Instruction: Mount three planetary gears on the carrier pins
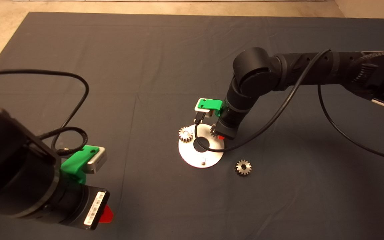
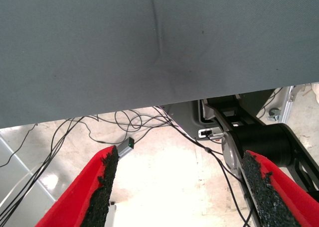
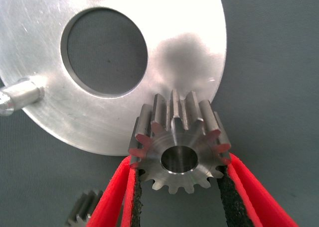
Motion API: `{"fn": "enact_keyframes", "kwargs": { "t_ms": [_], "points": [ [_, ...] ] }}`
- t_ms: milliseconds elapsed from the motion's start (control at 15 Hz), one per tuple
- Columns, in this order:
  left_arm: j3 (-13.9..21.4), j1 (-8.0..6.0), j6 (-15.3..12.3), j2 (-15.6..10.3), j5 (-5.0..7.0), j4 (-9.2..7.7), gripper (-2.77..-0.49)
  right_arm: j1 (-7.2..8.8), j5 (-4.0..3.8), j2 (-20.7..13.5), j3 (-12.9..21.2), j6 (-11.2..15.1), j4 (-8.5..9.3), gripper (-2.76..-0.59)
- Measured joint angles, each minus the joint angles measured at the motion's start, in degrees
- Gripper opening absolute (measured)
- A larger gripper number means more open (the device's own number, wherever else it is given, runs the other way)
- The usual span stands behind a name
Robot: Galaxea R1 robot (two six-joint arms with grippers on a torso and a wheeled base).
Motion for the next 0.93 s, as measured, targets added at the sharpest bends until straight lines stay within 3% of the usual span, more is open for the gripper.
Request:
{"fn": "enact_keyframes", "kwargs": {
  "t_ms": [933],
  "points": [
    [0.0, 0.0, 0.0, 0.0, 0.01, -0.01, -1.51, -0.22, 0.18, -0.6, 0.6, 0.0, 0.07, -2.39]
  ]
}}
